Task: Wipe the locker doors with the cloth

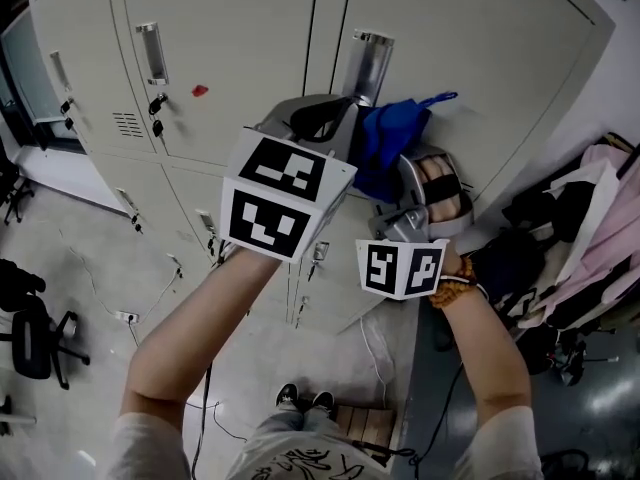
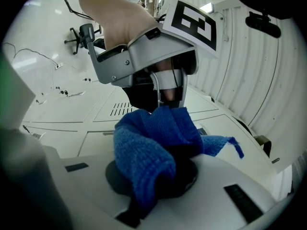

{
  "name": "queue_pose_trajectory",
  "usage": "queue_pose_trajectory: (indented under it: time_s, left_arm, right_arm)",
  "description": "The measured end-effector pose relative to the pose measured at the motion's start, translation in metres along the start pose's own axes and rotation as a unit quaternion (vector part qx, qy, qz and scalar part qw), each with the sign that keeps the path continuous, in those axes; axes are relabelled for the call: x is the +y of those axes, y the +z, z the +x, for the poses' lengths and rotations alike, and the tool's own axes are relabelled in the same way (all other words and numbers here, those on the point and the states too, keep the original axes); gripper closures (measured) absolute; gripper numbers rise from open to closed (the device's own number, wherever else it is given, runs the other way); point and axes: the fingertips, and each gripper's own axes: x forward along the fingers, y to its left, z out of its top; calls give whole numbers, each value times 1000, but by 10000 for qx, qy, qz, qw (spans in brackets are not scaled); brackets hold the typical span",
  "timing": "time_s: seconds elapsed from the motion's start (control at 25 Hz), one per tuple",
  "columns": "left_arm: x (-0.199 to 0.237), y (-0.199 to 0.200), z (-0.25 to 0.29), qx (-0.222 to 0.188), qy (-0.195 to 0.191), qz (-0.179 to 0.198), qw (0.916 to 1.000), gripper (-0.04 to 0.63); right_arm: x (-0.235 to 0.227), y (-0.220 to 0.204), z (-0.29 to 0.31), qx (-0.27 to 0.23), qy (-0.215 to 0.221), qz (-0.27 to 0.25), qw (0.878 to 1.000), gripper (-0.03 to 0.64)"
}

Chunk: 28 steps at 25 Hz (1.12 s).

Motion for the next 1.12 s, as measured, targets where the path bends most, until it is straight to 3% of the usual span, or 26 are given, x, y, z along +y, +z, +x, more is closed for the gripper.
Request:
queue_pose_trajectory:
  time_s: [0.28, 0.76, 0.96, 1.12]
  left_arm:
    - [3, -16, -1, -4, 33, -113, 9999, 592]
    - [2, -25, 0, -10, 88, -56, 9999, 592]
    - [3, -18, 2, -29, 122, -80, 9999, 592]
    - [3, -17, 3, 201, 127, -42, 9997, 592]
  right_arm:
    - [26, -3, 1, 255, -115, -819, 9962, 583]
    - [120, -8, -11, 227, 585, -1333, 9891, 583]
    - [120, -22, -22, 294, 645, -1472, 9866, 583]
    - [89, -34, -29, 416, 488, -1499, 9866, 583]
